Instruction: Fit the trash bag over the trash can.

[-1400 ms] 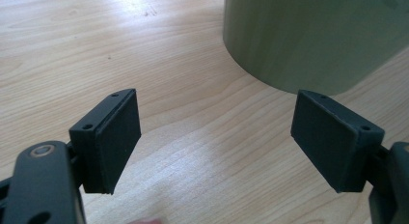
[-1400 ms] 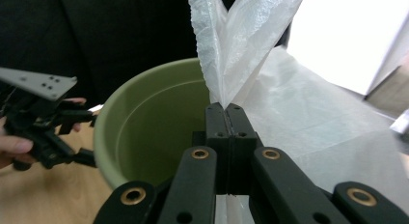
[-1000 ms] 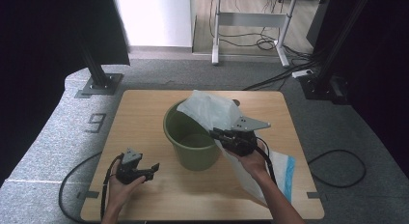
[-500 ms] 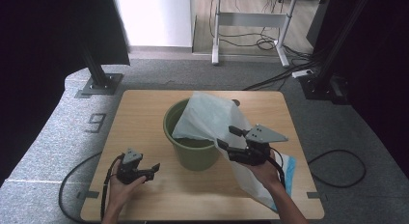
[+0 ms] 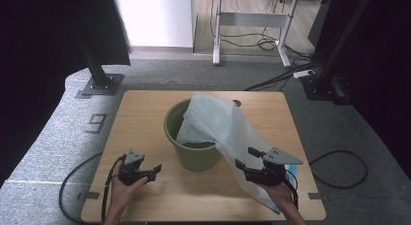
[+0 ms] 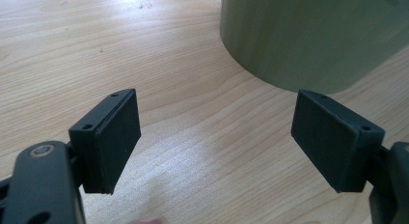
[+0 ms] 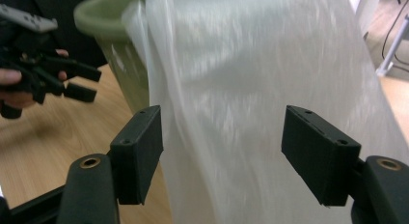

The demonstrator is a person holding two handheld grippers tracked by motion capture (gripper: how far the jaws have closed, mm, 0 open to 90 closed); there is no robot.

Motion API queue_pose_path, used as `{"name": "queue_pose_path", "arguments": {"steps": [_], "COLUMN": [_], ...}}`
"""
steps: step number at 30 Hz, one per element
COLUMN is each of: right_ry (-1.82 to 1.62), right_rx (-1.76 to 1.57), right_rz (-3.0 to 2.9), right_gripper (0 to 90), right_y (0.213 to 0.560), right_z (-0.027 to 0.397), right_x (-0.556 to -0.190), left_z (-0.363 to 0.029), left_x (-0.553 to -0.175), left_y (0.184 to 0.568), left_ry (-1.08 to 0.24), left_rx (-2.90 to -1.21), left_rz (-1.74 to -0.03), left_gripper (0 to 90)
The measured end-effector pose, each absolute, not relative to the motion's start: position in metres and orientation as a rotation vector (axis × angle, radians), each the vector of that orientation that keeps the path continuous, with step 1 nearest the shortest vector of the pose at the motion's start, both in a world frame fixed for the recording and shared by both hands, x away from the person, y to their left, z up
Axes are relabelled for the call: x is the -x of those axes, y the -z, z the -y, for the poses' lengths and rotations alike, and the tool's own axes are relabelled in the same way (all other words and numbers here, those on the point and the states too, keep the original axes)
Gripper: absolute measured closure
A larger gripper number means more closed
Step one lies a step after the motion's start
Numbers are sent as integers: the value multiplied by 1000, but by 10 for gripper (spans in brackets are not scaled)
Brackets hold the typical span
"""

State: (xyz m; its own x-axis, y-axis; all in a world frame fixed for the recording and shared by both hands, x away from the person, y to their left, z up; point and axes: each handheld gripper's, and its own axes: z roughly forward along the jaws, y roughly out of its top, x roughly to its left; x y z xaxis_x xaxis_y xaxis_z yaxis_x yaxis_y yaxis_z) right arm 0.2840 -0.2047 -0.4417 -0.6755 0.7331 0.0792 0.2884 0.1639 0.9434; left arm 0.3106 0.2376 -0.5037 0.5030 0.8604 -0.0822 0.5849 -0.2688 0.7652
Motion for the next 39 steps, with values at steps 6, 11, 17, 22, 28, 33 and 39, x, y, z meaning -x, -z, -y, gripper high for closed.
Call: {"name": "queue_pose_path", "arguments": {"steps": [6, 11, 17, 22, 28, 33, 39], "right_ry": [-1515, -1515, -1438, -1391, -1313, -1307, -1339], "right_rx": [-1006, -1027, -1052, -1054, -1067, -1038, -1022], "right_rz": [-2062, -2072, -2069, -2070, -2063, -2054, -1971], "right_gripper": [277, 265, 258, 282, 496, 765, 882], "right_y": [461, 472, 481, 491, 499, 499, 485], "right_z": [204, 198, 193, 189, 186, 192, 204], "right_x": [-277, -275, -276, -277, -282, -285, -281], "left_z": [-236, -236, -235, -234, -233, -230, -224], "left_x": [-310, -311, -312, -312, -309, -306, -300], "left_y": [504, 504, 506, 506, 503, 497, 478], "left_ry": [-454, -455, -449, -462, -457, -474, -495], "left_rx": [-1977, -1973, -1977, -1980, -1969, -1962, -1955], "left_rz": [-1187, -1197, -1197, -1204, -1189, -1173, -1127], "left_gripper": [173, 168, 166, 161, 155, 157, 163]}}
